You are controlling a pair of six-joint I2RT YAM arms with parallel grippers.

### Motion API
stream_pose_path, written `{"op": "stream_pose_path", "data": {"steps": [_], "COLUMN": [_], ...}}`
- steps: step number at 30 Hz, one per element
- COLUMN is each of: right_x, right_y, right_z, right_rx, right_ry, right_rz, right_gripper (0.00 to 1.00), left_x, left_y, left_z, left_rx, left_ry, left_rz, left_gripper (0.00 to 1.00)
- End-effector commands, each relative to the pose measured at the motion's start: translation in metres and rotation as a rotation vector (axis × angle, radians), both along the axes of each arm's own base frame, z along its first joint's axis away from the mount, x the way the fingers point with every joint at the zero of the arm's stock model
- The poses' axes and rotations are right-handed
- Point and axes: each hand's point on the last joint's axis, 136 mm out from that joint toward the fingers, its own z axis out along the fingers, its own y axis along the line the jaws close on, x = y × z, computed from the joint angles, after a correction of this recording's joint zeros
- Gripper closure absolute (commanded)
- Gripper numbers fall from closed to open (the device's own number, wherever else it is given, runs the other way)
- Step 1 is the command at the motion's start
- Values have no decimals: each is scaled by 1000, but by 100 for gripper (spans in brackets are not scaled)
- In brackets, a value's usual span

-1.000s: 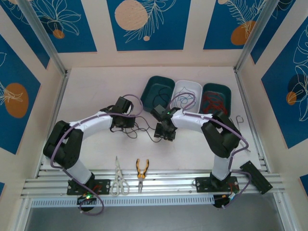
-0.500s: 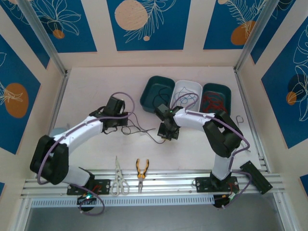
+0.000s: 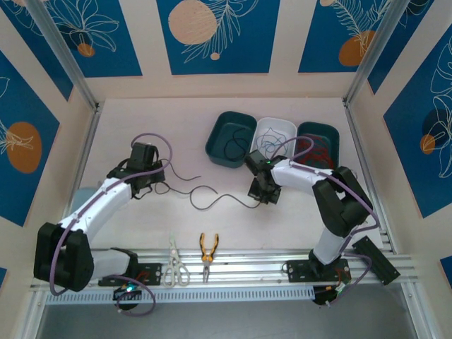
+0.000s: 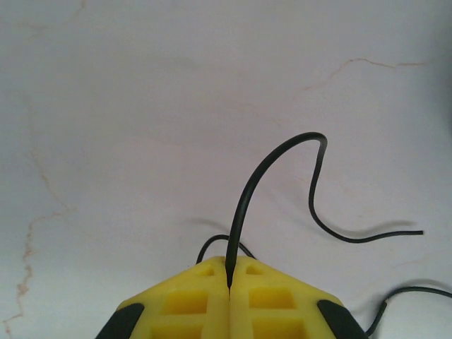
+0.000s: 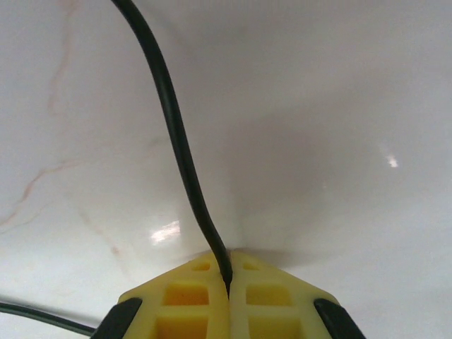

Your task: Untangle the cables

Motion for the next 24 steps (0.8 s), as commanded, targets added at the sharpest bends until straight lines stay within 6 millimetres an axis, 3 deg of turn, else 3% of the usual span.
{"op": "stream_pose_path", "data": {"steps": [1, 7, 11, 15, 24], "right_x": [-4, -5, -5, -4, -12], "right_y": [-27, -42, -45, -42, -29], "right_z": [14, 27, 36, 41, 47], "right_rx": [-72, -93, -94, -79, -63], "right_ry": [-23, -61, -86, -103, -124], "right_rz": [-26, -51, -55, -36, -9], "right_gripper": [100, 100, 100, 100, 100], "left_x": [-8, -7, -3, 8, 42], "left_y": [13, 19, 13, -5, -65], "left_z": [4, 21, 37, 63, 148], "left_rx": [32, 40, 0, -89, -252], "left_ry": [0, -43, -88, -153, -386], "left_rz": [9, 20, 2, -50, -242], "left_gripper": [100, 100, 100, 100, 100]}}
